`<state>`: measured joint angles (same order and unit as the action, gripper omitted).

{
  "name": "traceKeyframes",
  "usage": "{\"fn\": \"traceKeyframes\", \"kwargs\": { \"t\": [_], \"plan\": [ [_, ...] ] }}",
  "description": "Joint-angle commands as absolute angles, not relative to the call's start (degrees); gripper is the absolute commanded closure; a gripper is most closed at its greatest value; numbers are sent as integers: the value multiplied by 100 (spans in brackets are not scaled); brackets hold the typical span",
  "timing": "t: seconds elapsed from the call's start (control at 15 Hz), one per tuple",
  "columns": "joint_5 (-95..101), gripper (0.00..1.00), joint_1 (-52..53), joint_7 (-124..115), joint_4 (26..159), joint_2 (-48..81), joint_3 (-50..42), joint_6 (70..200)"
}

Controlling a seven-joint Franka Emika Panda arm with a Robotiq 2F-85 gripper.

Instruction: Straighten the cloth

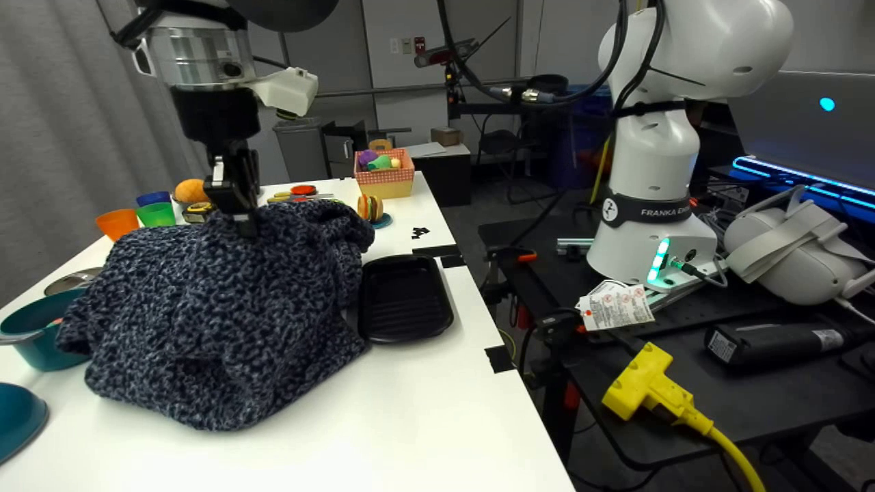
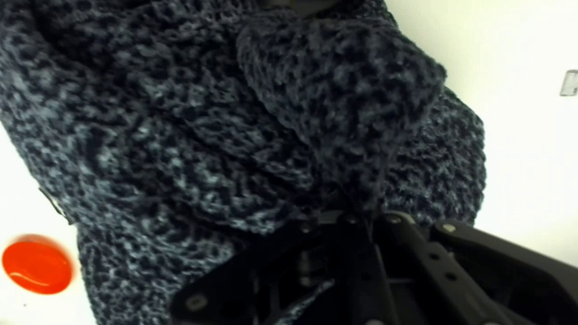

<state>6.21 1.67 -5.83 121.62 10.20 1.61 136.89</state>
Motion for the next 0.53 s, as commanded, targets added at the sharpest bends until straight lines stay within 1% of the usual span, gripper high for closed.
{"fn": "traceKeyframes", "kwargs": {
  "t": [0.0,0.47],
  "plan": [
    [456,100,475,-538,12220,697,443,13602],
    [257,99,942,-394,12270,646,962,13500]
  ]
}}
